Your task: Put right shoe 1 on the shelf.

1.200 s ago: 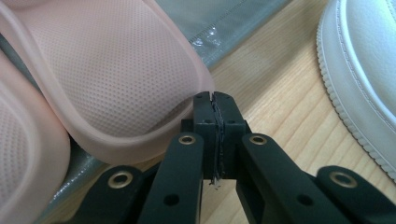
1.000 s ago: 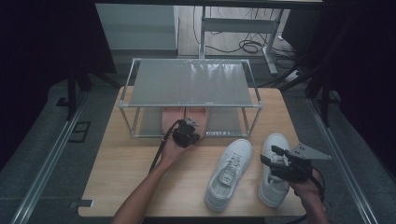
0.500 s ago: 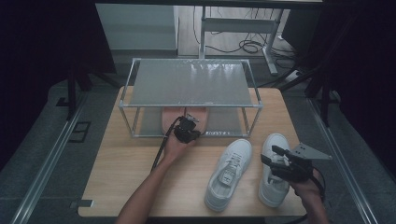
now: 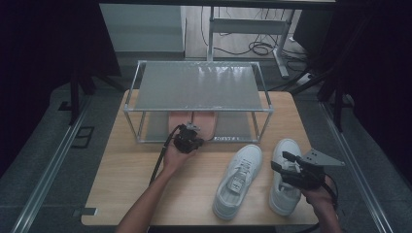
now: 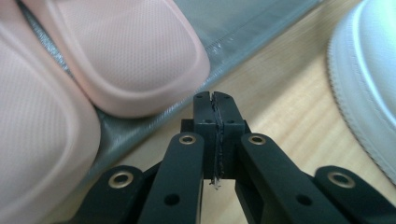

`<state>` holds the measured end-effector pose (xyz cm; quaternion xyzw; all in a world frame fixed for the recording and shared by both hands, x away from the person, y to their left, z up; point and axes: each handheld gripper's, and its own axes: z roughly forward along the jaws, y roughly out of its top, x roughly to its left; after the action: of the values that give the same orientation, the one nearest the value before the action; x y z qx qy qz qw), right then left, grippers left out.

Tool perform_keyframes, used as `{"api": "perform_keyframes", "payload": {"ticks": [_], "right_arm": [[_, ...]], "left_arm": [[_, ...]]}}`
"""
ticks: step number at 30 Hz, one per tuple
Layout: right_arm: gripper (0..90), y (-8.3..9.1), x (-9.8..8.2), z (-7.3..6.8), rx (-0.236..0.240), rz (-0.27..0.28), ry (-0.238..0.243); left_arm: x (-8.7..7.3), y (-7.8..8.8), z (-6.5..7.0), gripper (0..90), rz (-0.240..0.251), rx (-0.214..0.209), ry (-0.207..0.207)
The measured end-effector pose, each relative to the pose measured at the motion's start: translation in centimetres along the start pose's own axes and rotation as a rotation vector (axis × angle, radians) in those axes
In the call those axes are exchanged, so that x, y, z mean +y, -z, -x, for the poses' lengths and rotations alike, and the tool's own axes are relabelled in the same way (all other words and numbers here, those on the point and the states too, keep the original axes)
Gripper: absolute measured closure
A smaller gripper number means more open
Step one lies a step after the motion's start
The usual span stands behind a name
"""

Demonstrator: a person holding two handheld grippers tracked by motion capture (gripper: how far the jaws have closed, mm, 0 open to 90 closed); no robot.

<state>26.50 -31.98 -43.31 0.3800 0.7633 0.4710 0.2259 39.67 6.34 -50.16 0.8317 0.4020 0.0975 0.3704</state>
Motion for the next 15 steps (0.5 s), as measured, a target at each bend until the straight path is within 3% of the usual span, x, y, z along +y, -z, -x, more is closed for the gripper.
{"api": "perform_keyframes", "payload": {"ticks": [6, 15], "right_arm": [[40.0, -0.1, 0.0, -0.1, 0.001, -0.003, 0.002], [40.0, -0.3, -0.1, -0.2, 0.0, -0.01, 0.004]], "left_arm": [[-1.8, 2.5, 0.5, 90.0, 0.026, -0.003, -0.027], [-4.7, 5.5, 1.1, 86.4, 0.06, -0.018, -0.017]]}}
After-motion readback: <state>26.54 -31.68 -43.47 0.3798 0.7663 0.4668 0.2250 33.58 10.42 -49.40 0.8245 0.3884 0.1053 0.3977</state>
